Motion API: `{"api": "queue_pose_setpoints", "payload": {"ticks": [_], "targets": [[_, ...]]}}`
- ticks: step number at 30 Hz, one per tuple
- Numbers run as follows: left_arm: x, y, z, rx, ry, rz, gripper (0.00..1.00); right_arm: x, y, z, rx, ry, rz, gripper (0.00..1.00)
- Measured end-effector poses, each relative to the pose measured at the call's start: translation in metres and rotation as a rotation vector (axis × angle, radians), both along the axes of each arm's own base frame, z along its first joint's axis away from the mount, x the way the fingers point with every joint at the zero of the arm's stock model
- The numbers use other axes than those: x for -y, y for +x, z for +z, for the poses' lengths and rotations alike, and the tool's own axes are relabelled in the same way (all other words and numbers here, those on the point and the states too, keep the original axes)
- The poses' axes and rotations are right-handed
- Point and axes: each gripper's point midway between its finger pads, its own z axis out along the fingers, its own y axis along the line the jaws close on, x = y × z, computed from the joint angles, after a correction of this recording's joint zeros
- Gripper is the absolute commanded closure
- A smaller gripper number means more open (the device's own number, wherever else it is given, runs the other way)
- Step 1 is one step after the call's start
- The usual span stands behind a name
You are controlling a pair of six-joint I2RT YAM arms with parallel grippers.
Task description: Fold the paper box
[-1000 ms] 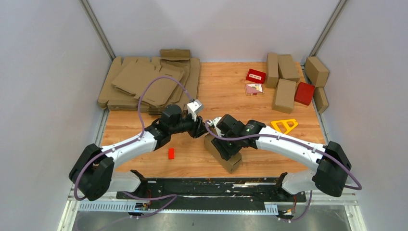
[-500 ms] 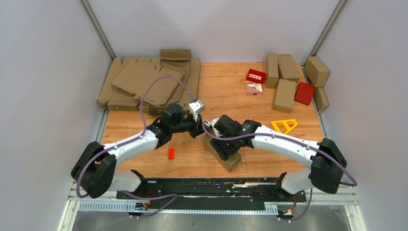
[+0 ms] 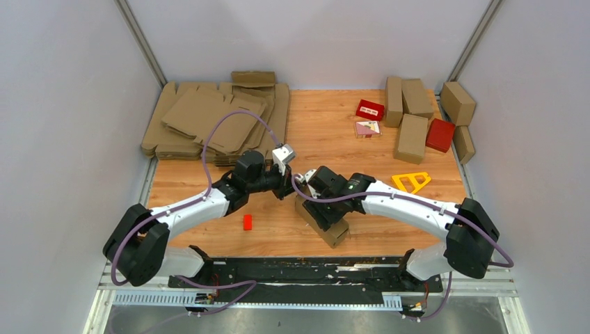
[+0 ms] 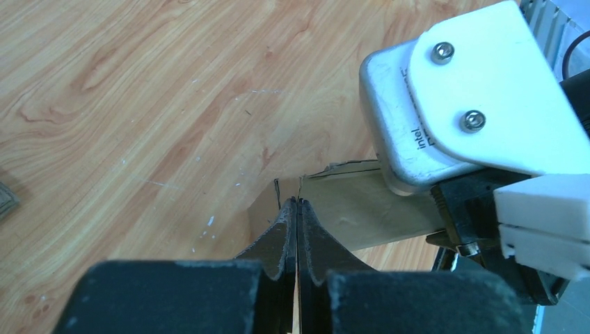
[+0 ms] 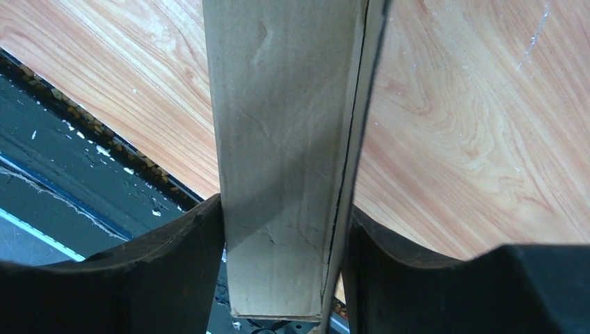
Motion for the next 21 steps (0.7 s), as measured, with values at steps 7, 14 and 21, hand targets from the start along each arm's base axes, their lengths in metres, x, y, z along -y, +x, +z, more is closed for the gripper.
{"api": "queue_pose_setpoints", "payload": {"ticks": [7, 14, 21], "targets": [[0.001, 0.002, -0.004, 0.013, -0.012, 0.004, 1.00, 0.001, 0.004, 0.000, 0.019, -0.007, -0.009, 0.18], [-0.004, -0.003, -0.018, 0.004, 0.000, 0.011, 1.00, 0.004, 0.007, 0.005, 0.045, -0.005, -0.021, 0.03], [-0.006, -0.004, -0.021, 0.000, 0.006, 0.017, 1.00, 0.006, 0.005, 0.028, 0.080, 0.056, -0.041, 0.02]]}}
